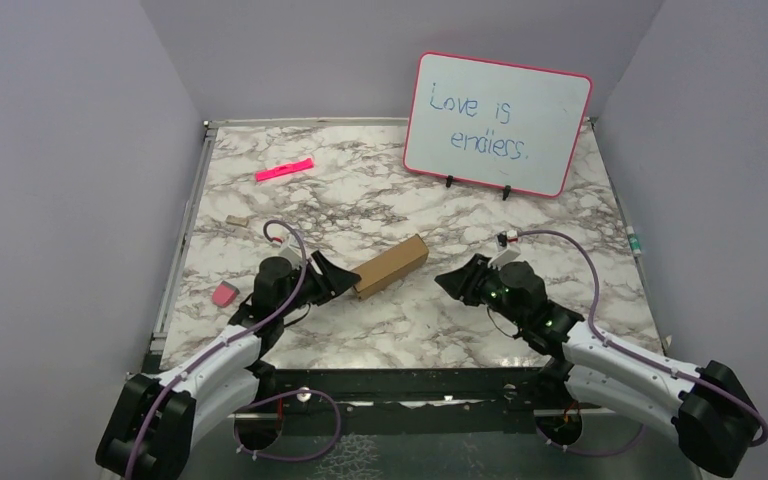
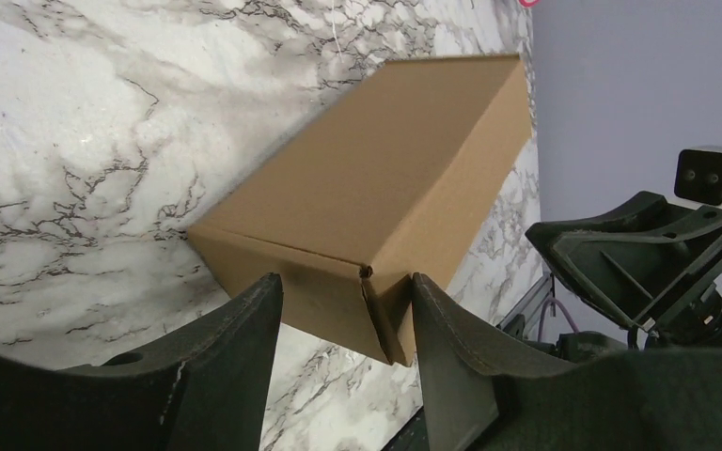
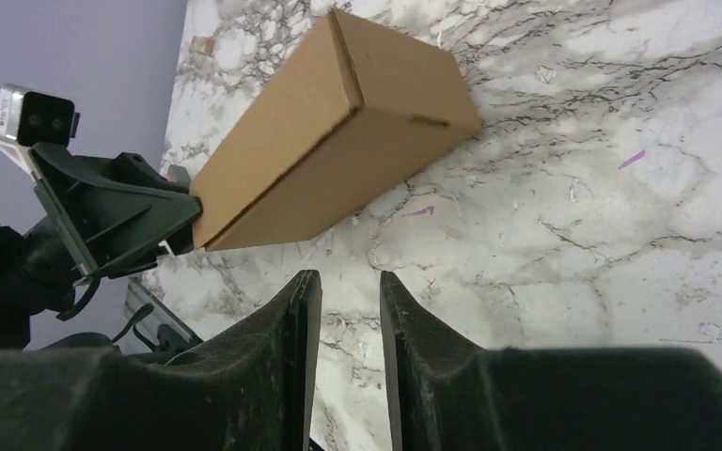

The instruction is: Fold the paper box

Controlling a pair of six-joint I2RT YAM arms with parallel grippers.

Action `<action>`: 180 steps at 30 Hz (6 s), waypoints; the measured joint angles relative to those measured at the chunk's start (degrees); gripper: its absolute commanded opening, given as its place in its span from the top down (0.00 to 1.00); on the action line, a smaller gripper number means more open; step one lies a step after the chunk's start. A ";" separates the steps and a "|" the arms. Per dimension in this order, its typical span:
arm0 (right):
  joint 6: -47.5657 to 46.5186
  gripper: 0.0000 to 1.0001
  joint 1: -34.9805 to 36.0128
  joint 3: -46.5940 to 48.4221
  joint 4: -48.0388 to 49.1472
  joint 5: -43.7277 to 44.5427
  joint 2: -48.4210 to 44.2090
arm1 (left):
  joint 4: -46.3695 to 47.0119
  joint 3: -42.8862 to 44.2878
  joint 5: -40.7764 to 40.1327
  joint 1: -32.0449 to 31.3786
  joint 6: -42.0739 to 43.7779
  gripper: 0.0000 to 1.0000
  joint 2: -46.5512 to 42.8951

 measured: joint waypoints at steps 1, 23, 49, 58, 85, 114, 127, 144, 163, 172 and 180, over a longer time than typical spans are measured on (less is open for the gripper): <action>-0.17 0.66 -0.17 -0.04 0.00 0.00 0.35 | -0.52 0.02 0.02 0.04 0.28 0.46 -0.24; -11.28 0.59 -13.27 15.39 1.18 -10.29 18.21 | -14.08 6.08 0.07 0.37 2.97 0.39 -6.91; -12.55 0.71 -20.46 22.69 13.84 -32.65 42.05 | -8.24 2.78 1.01 0.37 -2.21 0.42 -2.71; -12.13 0.79 -20.85 20.28 21.66 -35.89 43.85 | -7.02 2.78 1.20 0.37 -2.38 0.53 -1.38; -12.94 0.81 -21.14 15.74 30.67 -35.58 45.07 | -1.57 1.97 1.53 0.37 0.48 0.98 2.58; -22.18 0.07 -21.03 20.06 -12.90 -19.96 1.01 | -36.24 34.49 -2.36 -1.79 37.22 0.22 3.82; -29.16 0.02 -21.03 18.99 -29.64 -9.86 -26.08 | -39.65 48.28 -8.13 -16.92 57.46 0.04 23.78; -29.79 0.01 -21.03 16.55 -31.91 -6.93 -31.50 | -41.68 56.28 -11.63 -19.76 69.05 0.32 42.88; -29.55 0.02 -21.03 15.50 -32.13 -3.17 -36.57 | -25.09 47.67 -33.20 -34.47 88.65 0.53 39.47; -29.29 0.02 -21.03 15.17 -32.22 -0.96 -38.07 | -7.65 35.60 -40.96 -41.11 98.05 0.37 40.11; -29.27 0.02 -21.03 15.17 -32.61 0.48 -39.26 | -6.67 34.32 -43.95 -44.70 97.92 0.05 40.00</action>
